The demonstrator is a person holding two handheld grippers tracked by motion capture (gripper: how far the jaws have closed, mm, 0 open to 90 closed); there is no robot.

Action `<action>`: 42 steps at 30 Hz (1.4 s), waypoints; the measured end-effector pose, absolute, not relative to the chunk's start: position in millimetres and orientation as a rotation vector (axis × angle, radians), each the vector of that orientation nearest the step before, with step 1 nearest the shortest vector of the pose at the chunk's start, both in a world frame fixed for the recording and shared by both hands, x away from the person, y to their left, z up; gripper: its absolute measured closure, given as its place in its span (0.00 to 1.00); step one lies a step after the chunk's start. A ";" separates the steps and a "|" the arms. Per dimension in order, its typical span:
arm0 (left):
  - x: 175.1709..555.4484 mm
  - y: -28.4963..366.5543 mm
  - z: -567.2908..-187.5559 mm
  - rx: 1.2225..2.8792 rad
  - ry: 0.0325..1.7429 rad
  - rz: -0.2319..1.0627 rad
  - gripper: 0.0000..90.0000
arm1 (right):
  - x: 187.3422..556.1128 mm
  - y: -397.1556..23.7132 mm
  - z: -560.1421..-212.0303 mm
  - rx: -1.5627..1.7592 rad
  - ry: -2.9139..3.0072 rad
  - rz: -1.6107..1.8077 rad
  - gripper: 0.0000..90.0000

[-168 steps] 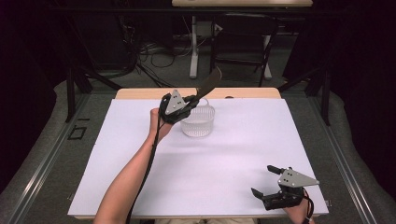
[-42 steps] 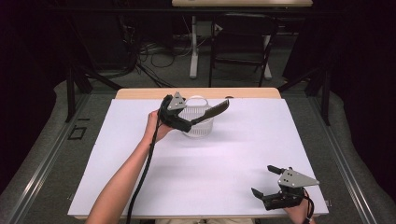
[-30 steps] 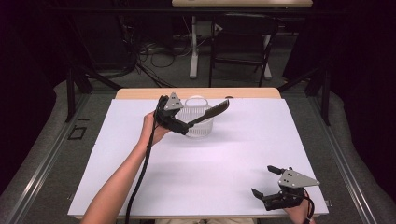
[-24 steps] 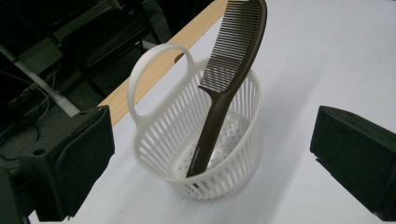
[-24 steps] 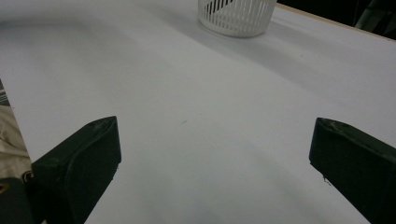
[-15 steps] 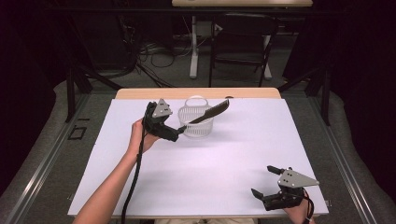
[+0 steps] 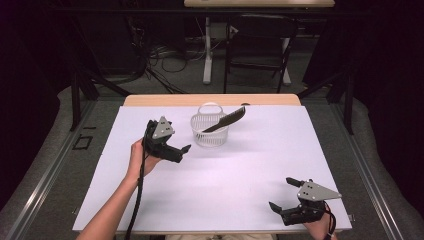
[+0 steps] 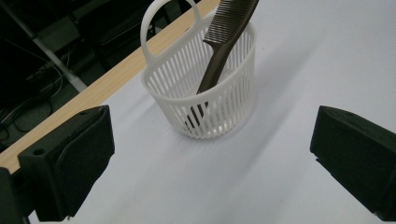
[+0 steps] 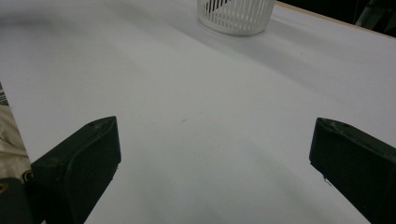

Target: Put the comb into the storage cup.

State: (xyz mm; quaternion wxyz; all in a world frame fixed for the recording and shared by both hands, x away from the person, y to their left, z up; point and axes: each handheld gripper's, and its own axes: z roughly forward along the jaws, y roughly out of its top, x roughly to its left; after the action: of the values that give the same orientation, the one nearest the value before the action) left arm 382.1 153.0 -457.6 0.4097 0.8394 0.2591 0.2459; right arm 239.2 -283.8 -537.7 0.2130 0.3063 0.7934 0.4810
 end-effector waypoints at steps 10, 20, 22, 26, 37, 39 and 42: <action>364.1 164.6 -464.9 2.095 0.692 0.629 0.00 | 238.1 -283.5 -536.9 0.851 2.198 1.335 0.02; 342.9 178.0 -477.1 2.072 0.740 0.611 0.00 | 238.1 -282.7 -537.0 0.848 2.199 1.335 0.02; 338.2 180.2 -480.6 2.072 0.747 0.615 0.00 | 237.9 -282.2 -537.0 0.845 2.199 1.336 0.02; 330.9 185.6 -486.5 2.064 0.762 0.622 0.00 | 237.8 -283.1 -536.9 0.846 2.198 1.335 0.02; 314.7 193.7 -497.9 2.047 0.789 0.619 0.00 | 237.9 -282.5 -537.0 0.847 2.197 1.335 0.02; 311.9 194.2 -500.6 2.045 0.793 0.618 0.00 | 237.8 -282.4 -537.0 0.848 2.199 1.335 0.02; 307.8 194.9 -504.0 2.046 0.792 0.618 0.00 | 237.8 -282.4 -537.0 0.848 2.199 1.336 0.02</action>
State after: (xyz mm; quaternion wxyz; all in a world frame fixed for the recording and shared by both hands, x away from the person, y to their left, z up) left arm 307.8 194.9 -504.0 0.4180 0.8155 0.3156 0.2462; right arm 237.8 -282.4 -537.0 0.2147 0.3057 0.7928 0.4816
